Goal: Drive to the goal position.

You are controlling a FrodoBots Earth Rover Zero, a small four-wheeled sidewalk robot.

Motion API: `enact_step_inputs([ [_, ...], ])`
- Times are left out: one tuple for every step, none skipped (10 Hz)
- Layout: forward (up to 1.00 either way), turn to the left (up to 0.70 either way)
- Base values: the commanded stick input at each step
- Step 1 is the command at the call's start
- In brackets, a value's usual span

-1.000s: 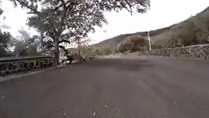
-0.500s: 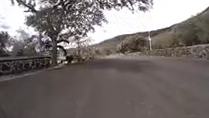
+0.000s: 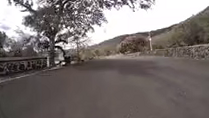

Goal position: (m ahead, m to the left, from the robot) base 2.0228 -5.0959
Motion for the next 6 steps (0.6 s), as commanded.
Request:
enact_step_inputs([
  [0.70, 0.00],
  [0.70, 0.00],
  [0.70, 0.00],
  [0.70, 0.00],
  [0.70, 0.00],
  [0.70, 0.00],
])
